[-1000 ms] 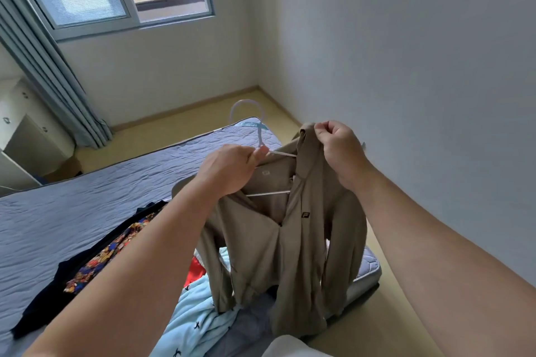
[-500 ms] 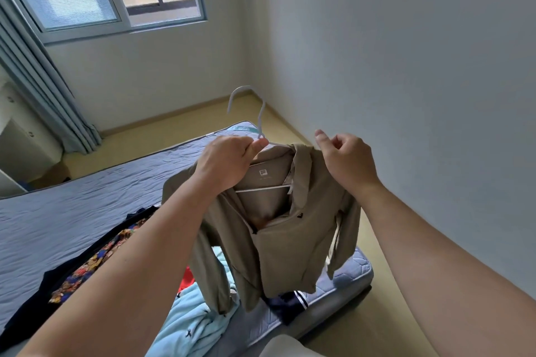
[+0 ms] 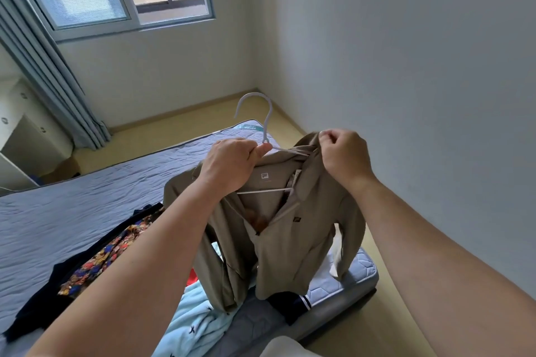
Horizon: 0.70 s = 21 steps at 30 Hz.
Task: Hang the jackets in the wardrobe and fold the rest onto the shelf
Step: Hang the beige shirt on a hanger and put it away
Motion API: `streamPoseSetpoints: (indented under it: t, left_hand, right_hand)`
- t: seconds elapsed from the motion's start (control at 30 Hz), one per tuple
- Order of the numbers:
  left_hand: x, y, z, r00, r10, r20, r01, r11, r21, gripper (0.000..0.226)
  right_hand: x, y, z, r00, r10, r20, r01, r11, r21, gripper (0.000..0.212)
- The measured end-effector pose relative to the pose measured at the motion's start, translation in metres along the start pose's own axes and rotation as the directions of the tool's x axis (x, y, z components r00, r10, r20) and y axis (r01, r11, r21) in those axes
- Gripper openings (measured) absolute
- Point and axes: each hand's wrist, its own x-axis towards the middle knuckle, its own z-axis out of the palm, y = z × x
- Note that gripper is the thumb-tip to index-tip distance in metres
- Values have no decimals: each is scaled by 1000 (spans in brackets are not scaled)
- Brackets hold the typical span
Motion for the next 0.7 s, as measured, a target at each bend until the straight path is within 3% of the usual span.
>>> streamPoseSetpoints:
  t: [0.07, 0.1, 0.17, 0.23, 0.3, 0.37, 0.47, 0.57, 0.6, 0.7]
  left_hand:
    - [-1, -1, -2, 1000, 6, -21, -6, 1000, -10, 56]
    - [-2, 0, -2, 999, 17, -29, -18, 1000, -10, 56]
    - [-2, 2, -2, 999, 34, -31, -34, 999, -14, 55]
    - [-2, 4, -2, 998, 53, -34, -54, 998, -31, 55]
    - [-2, 4, 0, 997, 75, -33, -76, 996, -39, 51]
    - [-2, 3, 1, 996, 83, -26, -84, 996, -36, 49]
    - [-3, 2, 4, 998, 68, 0, -68, 995, -71, 55]
    - [-3, -8, 3, 1000, -10, 28, 15, 979, -204, 32]
    - [-4, -13, 1, 998, -52, 45, 60, 976, -208, 26]
    - [-8, -30, -2, 971, -212, 111, 222, 972, -82, 39]
  right_hand:
    - [-1, 1, 3, 997, 70, 30, -68, 997, -39, 14]
    - [-3, -1, 5, 994, 85, 66, -78, 992, -103, 27]
    - [-7, -6, 8, 992, 20, 128, 4, 983, -183, 56]
    - [-12, -14, 11, 965, -142, 220, 184, 965, -186, 63]
    - [-11, -17, 16, 893, -250, 374, 326, 932, -156, 44]
    - [-10, -17, 21, 854, -307, 421, 372, 925, -79, 19]
    - [-5, -14, 26, 856, -364, 368, 398, 917, -20, 22]
    - [-2, -9, 30, 864, -334, 377, 390, 917, -80, 17]
    - [-2, -7, 31, 873, -311, 376, 373, 922, -102, 17]
    - [-3, -2, 33, 896, -287, 338, 352, 924, -149, 18]
